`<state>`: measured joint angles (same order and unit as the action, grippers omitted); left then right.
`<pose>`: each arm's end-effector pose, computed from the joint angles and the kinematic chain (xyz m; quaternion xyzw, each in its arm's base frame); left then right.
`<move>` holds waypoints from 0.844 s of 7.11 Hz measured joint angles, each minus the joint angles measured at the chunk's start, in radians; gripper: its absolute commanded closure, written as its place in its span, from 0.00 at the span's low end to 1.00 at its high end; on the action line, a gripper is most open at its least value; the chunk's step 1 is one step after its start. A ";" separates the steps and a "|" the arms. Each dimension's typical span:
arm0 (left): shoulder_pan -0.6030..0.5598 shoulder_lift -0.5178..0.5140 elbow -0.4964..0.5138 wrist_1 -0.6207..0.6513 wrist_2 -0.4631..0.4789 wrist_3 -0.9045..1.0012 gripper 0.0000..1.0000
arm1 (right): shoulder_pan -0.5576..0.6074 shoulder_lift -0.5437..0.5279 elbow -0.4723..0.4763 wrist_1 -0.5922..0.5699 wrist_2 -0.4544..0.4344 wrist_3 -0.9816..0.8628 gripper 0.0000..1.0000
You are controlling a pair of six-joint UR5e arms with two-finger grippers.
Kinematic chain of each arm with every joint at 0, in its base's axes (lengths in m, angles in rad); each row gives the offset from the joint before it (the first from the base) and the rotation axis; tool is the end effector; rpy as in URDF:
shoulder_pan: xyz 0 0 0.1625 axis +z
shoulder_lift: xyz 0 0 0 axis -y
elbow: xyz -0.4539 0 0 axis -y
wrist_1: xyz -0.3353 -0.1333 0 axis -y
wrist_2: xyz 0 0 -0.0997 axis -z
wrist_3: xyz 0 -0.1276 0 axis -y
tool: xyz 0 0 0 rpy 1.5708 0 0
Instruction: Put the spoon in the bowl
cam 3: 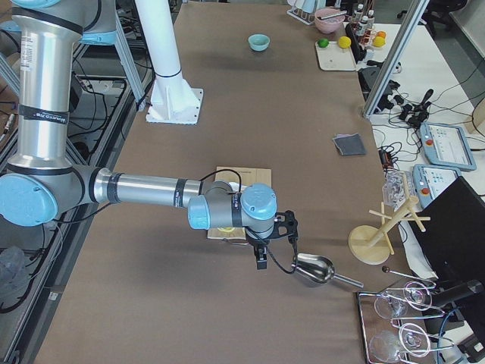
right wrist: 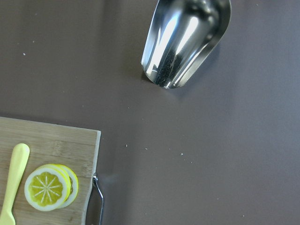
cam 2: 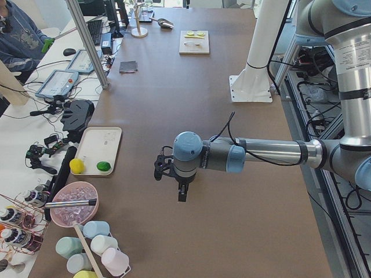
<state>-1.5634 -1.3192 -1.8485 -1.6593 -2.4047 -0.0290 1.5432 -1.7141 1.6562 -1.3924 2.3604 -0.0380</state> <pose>-0.0364 -0.3313 0.6671 0.0450 0.4052 0.0133 0.9130 0.0322 -0.3807 0.7084 0.0576 -0.3836 -0.0534 0.9201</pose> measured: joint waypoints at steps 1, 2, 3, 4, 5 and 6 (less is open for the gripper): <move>0.000 -0.004 0.003 -0.003 -0.001 -0.003 0.02 | 0.000 0.000 -0.001 0.027 0.006 0.001 0.00; 0.001 -0.012 0.001 -0.008 -0.005 -0.005 0.02 | -0.001 0.000 0.000 0.063 0.025 0.001 0.00; 0.001 -0.016 -0.003 -0.013 -0.022 -0.006 0.02 | -0.007 0.002 0.007 0.089 0.058 0.016 0.00; 0.002 -0.015 -0.003 -0.031 -0.040 -0.006 0.02 | -0.033 0.009 0.025 0.108 0.087 0.083 0.00; 0.002 -0.011 -0.001 -0.065 -0.048 -0.008 0.02 | -0.083 0.016 0.053 0.140 0.099 0.209 0.00; 0.007 -0.011 0.001 -0.092 -0.051 -0.037 0.02 | -0.122 0.021 0.070 0.184 0.102 0.313 0.00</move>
<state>-1.5560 -1.3307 -1.8479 -1.7508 -2.4554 -0.0660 1.4209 -1.6934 1.7259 -1.2082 2.4623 0.2745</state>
